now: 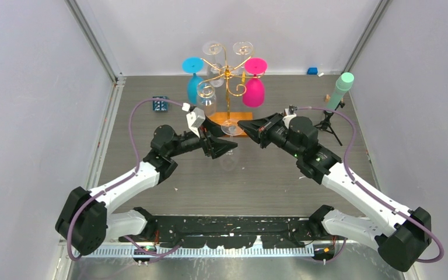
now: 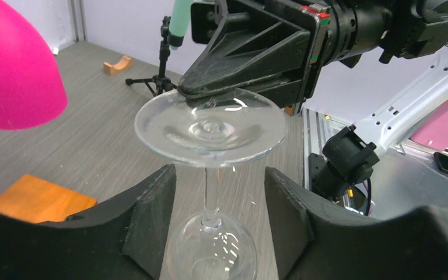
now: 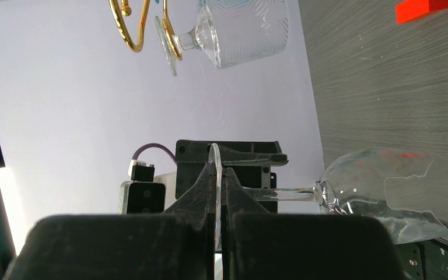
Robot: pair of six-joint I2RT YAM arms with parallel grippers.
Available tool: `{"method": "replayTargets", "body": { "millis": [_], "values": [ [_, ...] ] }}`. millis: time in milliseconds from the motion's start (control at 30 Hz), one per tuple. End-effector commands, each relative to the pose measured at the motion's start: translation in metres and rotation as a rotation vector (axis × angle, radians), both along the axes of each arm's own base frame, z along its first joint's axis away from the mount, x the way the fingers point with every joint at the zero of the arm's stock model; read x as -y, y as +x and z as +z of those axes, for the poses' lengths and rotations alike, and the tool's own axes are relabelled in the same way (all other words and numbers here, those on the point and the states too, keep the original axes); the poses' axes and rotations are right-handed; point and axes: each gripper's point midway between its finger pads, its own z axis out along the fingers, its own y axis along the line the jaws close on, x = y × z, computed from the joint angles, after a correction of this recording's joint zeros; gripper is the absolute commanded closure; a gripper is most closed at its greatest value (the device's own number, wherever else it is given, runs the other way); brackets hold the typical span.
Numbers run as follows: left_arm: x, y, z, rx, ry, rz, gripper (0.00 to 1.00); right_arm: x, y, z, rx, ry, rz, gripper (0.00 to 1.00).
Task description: Take the wine glass off the wine glass rack
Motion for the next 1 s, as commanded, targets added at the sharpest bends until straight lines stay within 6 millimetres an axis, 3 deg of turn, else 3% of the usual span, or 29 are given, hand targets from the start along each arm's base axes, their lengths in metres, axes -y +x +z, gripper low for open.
{"method": "replayTargets", "body": {
  "millis": [0, 333, 433, 533, 600, 667, 733, 767, 833, 967],
  "values": [
    [0.000, 0.001, 0.017, 0.063, -0.061, 0.007, 0.44, -0.008, -0.002, 0.041, 0.074, 0.115, 0.034, 1.00],
    [0.004, 0.002, 0.010, 0.016, -0.068, -0.010, 0.59, -0.008, -0.004, 0.047, 0.080, 0.148, 0.044, 1.00],
    [0.005, 0.002, 0.013, 0.013, -0.074, -0.015, 0.72, -0.008, -0.005, 0.047, 0.075, 0.152, 0.047, 1.00],
    [0.007, 0.001, 0.016, 0.010, -0.077, -0.031, 0.97, -0.010, -0.005, 0.043, 0.061, 0.149, 0.056, 1.00],
    [0.007, 0.002, 0.018, 0.007, -0.083, -0.025, 1.00, -0.013, -0.005, 0.041, 0.053, 0.148, 0.068, 1.00],
    [0.005, 0.004, 0.021, 0.008, -0.092, -0.007, 1.00, -0.013, -0.004, 0.038, 0.052, 0.143, 0.069, 0.90],
    [0.001, 0.008, 0.026, 0.011, -0.108, 0.034, 1.00, -0.011, -0.002, 0.036, 0.053, 0.133, 0.049, 0.70],
    [-0.001, 0.010, 0.029, 0.015, -0.116, 0.054, 1.00, -0.008, -0.003, 0.035, 0.057, 0.130, 0.040, 0.54],
    [-0.007, 0.013, 0.033, 0.019, -0.129, 0.102, 1.00, -0.001, -0.003, 0.034, 0.072, 0.121, 0.008, 0.35],
    [-0.024, 0.021, 0.045, 0.014, -0.146, 0.226, 1.00, 0.016, -0.005, 0.037, 0.127, 0.086, -0.061, 0.20]
  ]
}}
